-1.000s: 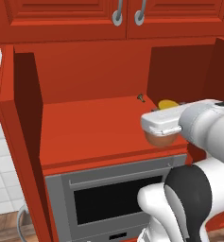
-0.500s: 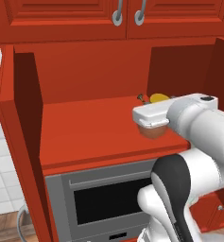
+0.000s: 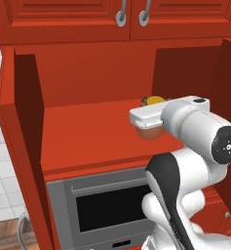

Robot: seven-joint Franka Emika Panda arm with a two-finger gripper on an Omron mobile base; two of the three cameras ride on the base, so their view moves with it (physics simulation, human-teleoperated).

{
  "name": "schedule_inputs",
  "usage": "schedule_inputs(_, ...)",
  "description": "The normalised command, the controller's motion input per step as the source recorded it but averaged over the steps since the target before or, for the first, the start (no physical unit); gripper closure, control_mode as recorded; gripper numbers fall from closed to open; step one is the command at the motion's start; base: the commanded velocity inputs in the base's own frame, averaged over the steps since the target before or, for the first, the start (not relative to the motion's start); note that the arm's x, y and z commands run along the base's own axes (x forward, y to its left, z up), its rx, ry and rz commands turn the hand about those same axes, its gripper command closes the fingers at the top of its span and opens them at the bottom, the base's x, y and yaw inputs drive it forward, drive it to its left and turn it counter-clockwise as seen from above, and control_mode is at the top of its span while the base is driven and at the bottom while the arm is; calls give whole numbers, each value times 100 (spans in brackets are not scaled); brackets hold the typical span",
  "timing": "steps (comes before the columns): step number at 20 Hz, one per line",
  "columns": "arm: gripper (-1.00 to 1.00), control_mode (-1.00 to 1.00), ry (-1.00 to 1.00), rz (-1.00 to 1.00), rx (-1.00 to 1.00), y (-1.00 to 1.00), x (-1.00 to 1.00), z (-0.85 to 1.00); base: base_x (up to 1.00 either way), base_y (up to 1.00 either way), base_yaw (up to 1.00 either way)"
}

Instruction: Pick the honey bottle and boxed food from the counter and place them in the cabinets closest to them.

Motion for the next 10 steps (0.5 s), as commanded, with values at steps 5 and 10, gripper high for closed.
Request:
schedule_inputs(5, 100, -100, 0, 0, 0, 3, 30, -22, 0, 0, 0)
schedule_inputs(10, 100, -100, 0, 0, 0, 3, 32, -25, 0, 0, 0)
